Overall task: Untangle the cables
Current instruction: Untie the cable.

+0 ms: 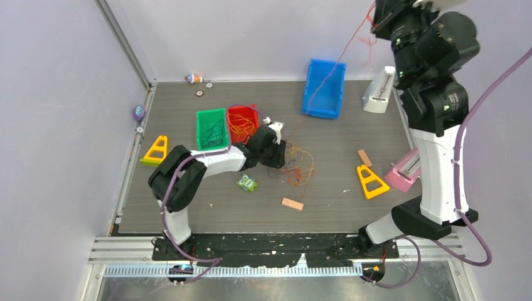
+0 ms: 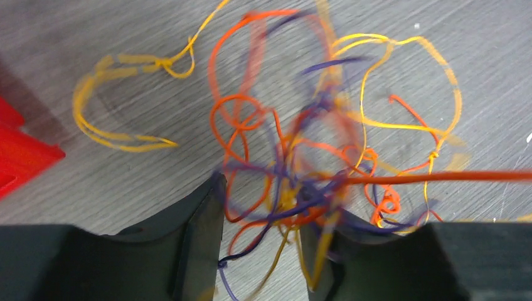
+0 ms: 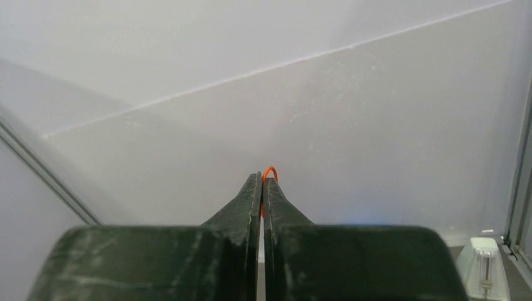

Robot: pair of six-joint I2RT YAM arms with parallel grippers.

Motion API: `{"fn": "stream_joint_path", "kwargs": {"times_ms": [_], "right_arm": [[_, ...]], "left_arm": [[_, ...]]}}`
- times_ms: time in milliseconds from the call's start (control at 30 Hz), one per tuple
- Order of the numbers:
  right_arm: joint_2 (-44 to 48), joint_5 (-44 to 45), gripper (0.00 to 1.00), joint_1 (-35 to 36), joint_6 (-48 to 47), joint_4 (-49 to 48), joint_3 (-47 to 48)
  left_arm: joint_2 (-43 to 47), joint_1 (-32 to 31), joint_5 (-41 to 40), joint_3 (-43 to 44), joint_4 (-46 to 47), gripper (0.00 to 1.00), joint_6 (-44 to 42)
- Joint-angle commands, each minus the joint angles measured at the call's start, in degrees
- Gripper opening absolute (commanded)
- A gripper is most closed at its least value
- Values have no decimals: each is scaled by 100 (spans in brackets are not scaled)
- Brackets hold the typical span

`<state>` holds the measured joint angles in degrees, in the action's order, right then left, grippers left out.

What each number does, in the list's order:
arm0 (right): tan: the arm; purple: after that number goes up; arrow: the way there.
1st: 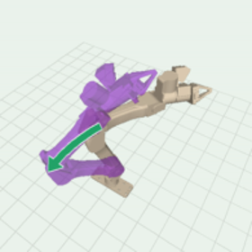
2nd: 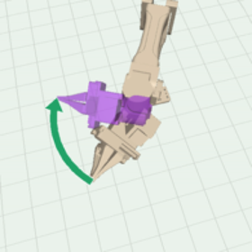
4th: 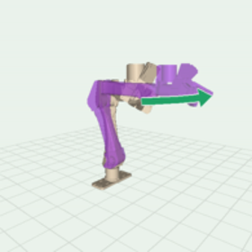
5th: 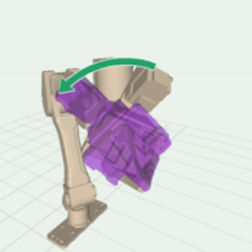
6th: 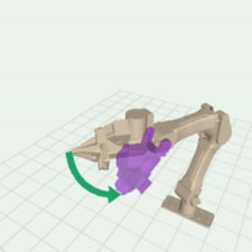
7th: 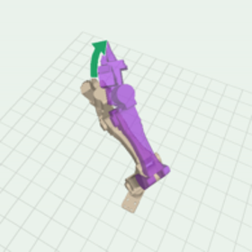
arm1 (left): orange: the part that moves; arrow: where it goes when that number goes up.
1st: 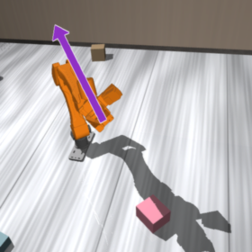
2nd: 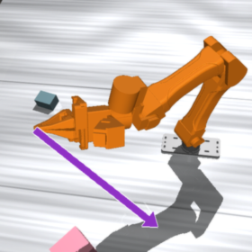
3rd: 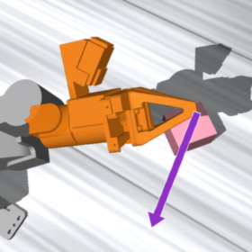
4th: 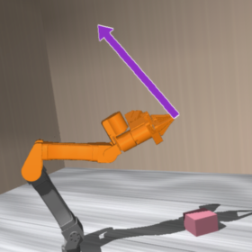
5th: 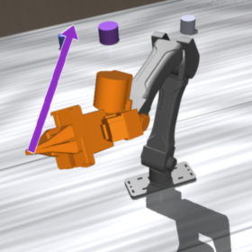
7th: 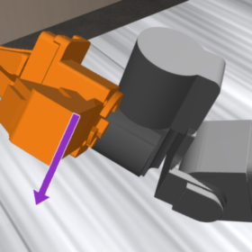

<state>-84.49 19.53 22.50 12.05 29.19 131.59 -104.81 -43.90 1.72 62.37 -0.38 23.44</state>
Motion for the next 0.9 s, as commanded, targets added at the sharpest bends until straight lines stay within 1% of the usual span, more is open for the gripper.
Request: {"fn": "stream_joint_path", "kwargs": {"times_ms": [0,33,100,233,400,500,533,567,600,633,667,700,733,767,800,833,867], "right_arm": [[-12,-117,5,-132,247,-269,945],[-30,-127,5,-149,261,-294,984],[-8,-128,5,-180,247,-348,892],[103,-173,5,-410,312,-376,464],[260,-284,5,-924,656,-401,-10],[385,81,5,-1083,670,-22,-29],[463,188,5,-1152,667,328,-88],[536,207,6,-1178,671,462,-207],[826,116,6,-1198,690,534,-767],[1038,40,6,-1201,709,486,-1149],[1490,-128,5,-1203,772,242,-2145],[1748,-205,5,-1204,803,90,-2642],[2236,-360,6,-1204,894,-194,-3674],[2451,-392,7,-1204,939,-282,-4150],[2829,-414,10,-1204,1020,-342,-4956],[2994,-366,12,-1204,1063,-329,-5305],[3306,-108,14,-1204,1190,-246,-5975]], "left_arm": [[-102,248,691,59,-39,53,513],[-95,284,735,22,-3,56,544],[-85,341,810,-17,3,55,598],[-109,440,1080,-82,245,38,673],[-10,490,998,-170,259,34,682],[273,558,844,-459,562,17,711],[435,585,762,-627,753,10,725],[599,603,670,-821,980,5,725],[727,613,601,-978,1176,1,696],[860,618,548,-1107,1309,0,637],[959,616,532,-1185,1392,0,553],[1031,619,518,-1228,1430,0,509],[1088,619,507,-1243,1450,0,419],[1113,618,497,-1238,1425,0,349],[1134,619,474,-1212,1362,0,285],[1161,613,453,-1178,1278,0,222],[1184,616,458,-1139,1242,0,154]]}}
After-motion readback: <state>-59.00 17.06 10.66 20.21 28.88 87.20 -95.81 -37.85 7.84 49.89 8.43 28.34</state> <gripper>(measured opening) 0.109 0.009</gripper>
